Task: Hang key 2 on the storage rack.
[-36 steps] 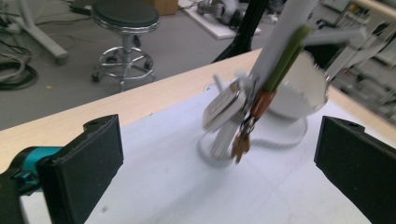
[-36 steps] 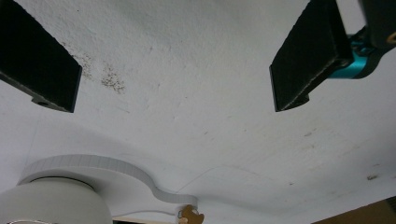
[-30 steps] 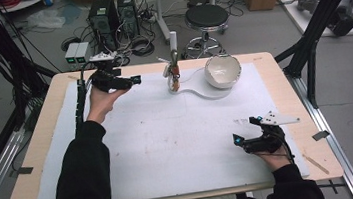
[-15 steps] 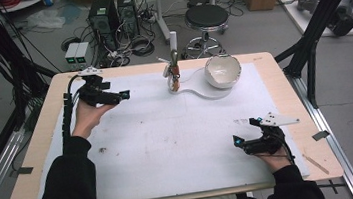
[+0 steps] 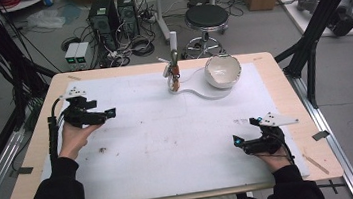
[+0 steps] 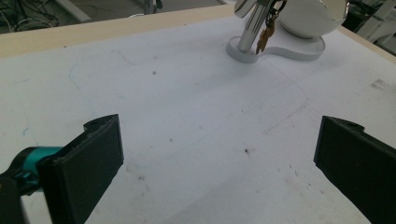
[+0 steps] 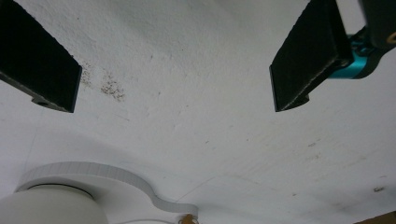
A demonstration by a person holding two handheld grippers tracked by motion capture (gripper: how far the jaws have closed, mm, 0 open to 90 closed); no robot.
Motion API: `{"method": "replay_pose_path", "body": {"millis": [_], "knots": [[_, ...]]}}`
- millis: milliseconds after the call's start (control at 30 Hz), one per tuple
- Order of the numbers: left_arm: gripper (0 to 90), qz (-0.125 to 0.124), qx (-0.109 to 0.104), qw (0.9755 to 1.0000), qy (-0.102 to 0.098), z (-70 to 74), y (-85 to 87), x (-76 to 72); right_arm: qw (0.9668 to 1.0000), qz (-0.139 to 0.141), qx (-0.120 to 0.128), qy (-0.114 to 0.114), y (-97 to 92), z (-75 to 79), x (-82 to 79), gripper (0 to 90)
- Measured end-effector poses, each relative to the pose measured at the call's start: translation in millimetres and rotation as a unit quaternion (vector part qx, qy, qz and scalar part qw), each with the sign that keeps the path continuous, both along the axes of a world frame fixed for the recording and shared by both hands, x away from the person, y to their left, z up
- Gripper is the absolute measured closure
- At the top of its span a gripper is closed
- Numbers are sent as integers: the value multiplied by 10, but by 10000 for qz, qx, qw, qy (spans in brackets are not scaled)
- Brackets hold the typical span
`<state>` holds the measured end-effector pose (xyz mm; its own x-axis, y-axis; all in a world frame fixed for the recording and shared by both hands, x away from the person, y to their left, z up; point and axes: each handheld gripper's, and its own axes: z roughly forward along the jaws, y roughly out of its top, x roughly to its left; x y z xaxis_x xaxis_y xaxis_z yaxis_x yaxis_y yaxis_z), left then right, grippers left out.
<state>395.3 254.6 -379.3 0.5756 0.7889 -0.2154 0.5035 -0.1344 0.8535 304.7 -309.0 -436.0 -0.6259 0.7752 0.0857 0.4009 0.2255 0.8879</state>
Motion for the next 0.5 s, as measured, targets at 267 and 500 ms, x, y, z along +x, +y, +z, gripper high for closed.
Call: {"method": "replay_pose_path", "body": {"millis": [267,500], "knots": [[18,23,2,9999,-132,-39,141,-212,9999,-53,-3,-85,-11,8,-1,13],[18,70,85,9999,-110,-133,211,-339,10000,-94,6,-31,-20,2,-4,13]]}}
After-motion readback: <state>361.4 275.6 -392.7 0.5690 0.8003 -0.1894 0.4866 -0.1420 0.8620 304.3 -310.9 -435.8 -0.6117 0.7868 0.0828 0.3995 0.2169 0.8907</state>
